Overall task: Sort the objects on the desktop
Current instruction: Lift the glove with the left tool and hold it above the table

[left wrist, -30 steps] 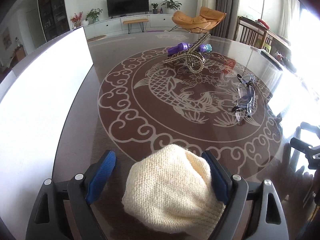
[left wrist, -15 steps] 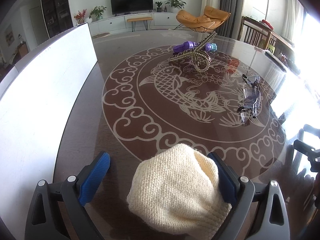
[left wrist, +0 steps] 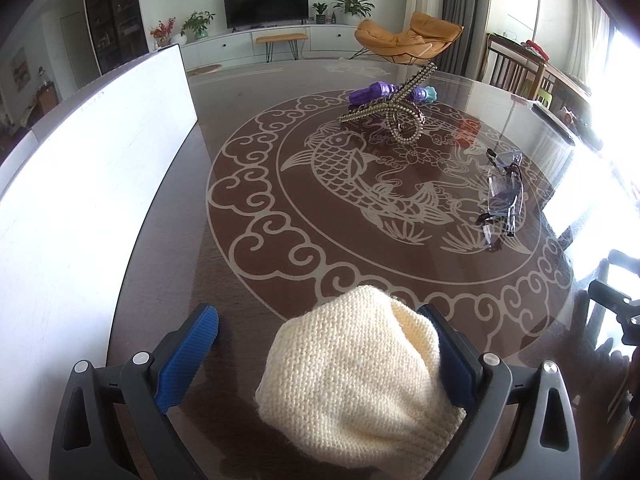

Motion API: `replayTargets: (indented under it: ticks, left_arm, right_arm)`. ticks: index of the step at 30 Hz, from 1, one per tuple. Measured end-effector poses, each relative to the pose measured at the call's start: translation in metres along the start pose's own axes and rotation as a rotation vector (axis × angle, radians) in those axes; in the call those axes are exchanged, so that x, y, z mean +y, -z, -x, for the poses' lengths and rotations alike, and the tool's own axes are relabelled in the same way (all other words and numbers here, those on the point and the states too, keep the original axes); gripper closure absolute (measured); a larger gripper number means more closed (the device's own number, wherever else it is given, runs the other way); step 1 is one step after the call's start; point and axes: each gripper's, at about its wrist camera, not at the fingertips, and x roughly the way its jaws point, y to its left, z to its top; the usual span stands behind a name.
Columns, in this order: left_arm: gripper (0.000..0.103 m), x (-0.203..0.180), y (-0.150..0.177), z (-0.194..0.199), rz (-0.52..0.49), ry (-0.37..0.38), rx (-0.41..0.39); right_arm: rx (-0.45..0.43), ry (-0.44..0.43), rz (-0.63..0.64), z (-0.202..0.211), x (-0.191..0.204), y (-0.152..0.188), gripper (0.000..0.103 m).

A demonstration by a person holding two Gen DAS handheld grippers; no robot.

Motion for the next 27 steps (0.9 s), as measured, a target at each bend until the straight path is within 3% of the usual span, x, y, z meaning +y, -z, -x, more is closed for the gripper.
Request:
replayTargets:
  ticks: [27]
  left_arm:
    - [0.002,0.0023,-0.0008,-0.0015,0.003,-0.001,0.001]
  right_arm:
    - [0.000,0.000,0.000,0.0000,-0.0002,-0.0001,0.000]
